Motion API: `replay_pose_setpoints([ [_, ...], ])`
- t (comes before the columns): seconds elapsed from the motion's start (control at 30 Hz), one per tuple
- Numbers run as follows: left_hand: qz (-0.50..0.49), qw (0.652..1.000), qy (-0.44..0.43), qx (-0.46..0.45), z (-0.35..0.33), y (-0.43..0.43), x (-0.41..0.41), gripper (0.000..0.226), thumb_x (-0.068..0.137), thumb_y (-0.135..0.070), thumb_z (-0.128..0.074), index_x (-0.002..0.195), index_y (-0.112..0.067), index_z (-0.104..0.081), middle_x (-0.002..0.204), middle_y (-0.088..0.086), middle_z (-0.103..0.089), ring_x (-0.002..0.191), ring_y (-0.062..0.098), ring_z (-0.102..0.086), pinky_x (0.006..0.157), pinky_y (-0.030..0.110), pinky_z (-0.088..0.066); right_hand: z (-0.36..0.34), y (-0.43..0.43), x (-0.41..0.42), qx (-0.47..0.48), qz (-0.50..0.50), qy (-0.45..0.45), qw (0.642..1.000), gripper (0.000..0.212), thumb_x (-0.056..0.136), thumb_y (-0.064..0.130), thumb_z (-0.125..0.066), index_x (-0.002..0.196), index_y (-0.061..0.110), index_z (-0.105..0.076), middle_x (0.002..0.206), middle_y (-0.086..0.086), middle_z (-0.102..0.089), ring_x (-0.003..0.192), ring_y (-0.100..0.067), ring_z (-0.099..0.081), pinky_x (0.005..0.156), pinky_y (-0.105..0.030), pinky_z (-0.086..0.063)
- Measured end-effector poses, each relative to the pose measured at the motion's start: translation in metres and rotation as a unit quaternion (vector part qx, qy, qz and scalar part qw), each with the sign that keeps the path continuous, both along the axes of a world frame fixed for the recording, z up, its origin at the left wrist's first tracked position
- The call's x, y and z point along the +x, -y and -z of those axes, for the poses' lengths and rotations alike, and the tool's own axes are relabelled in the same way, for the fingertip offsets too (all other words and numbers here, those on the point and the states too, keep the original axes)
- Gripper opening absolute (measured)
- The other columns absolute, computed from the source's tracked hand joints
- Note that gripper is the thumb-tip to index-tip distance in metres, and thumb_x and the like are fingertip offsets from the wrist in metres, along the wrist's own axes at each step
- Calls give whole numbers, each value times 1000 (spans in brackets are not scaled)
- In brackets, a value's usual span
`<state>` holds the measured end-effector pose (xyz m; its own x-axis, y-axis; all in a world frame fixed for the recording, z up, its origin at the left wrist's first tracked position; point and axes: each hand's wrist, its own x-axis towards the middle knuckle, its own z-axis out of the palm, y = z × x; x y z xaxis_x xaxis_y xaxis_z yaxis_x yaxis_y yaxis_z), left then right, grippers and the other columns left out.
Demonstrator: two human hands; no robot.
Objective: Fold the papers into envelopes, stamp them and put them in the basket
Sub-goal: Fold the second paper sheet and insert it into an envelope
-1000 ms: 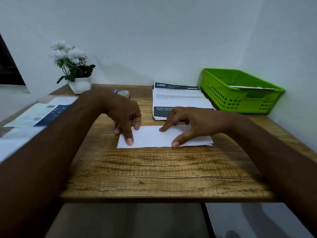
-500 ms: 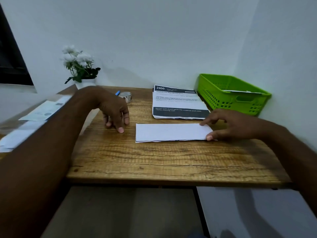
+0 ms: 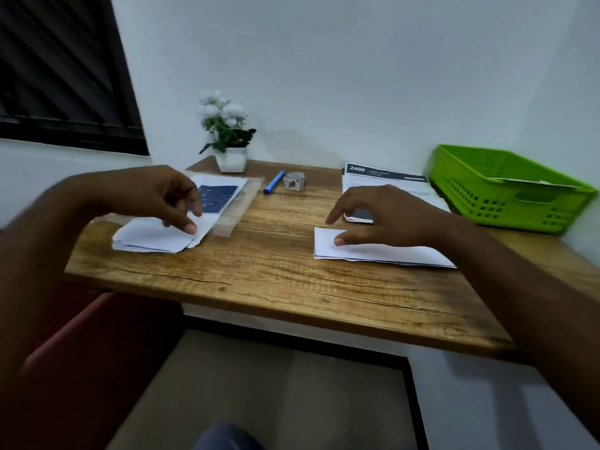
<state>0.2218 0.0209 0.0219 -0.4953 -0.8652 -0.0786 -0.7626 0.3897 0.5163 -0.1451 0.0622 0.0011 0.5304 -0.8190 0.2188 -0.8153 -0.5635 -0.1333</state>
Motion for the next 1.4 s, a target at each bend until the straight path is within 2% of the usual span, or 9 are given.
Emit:
replay_pose_setpoints([
  [0.2,-54,998,-30,-17,27,-27,56,76,23,-79,-76,87,-39,-68,88,-12,-68,80,1,-60,71,22,-43,1,21,77,-7,-76,-43,996,30,83,57,-64,109,40,-64,107,23,-59,91,2,-55,77,-29,-45],
  [0.3,-80,994,-66,-46,46,-31,67,78,27,-85,-71,94,-46,-66,97,-19,-64,97,0,-58,77,21,-43,6,28,111,-33,-103,-31,994,24,85,52,-64,104,37,-67,90,25,-55,73,15,-47,62,-16,-31],
  [0.37,-100,985,-109,-91,58,-31,69,75,33,-84,-70,96,-46,-66,101,-15,-64,97,3,-58,81,22,-46,10,29,132,-38,-124,-9,992,25,86,52,-64,103,35,-68,95,21,-61,69,20,-45,60,-12,-27],
  [0.63,-127,956,-166,-208,70,-31,58,8,73,-30,-76,79,-27,-73,82,-15,-69,70,0,-61,64,17,-43,24,27,193,-96,-120,-14,988,45,84,65,-56,117,34,-62,111,15,-60,84,2,-44,61,-23,-25],
  [0.8,-129,931,-168,-296,72,-34,55,15,79,-20,-74,74,-33,-68,80,-14,-68,70,-1,-59,62,13,-43,26,23,202,-139,-110,9,984,21,92,45,-55,99,29,-69,99,11,-64,83,-7,-53,56,-26,-24],
  [1.03,-159,892,-261,-332,72,-43,60,34,68,-11,-82,70,-42,-69,77,-23,-68,62,-1,-55,60,8,-43,24,16,190,-91,-94,215,968,16,89,35,-64,95,28,-77,86,14,-73,68,-2,-57,57,-24,-41],
  [1.2,-125,872,-317,-350,56,-48,39,26,71,-22,-77,72,-47,-69,77,-25,-68,71,-3,-61,71,12,-49,11,-1,165,1,-129,429,894,10,86,18,-72,91,11,-77,78,-1,-75,65,-20,-70,52,-26,-52],
  [1.3,-81,856,-370,-352,39,-46,15,8,73,-25,-76,77,-30,-71,78,-8,-72,74,11,-67,75,25,-54,-4,-14,136,50,-133,507,850,7,89,9,-68,83,8,-72,68,-4,-70,63,-27,-72,45,-26,-50],
  [1.4,-29,838,-396,-375,14,-39,-17,9,74,-18,-76,79,-22,-70,74,-17,-71,71,2,-65,72,21,-54,-18,-20,101,74,-117,517,844,16,90,9,-66,76,2,-67,60,-1,-65,65,-26,-73,47,-27,-49],
])
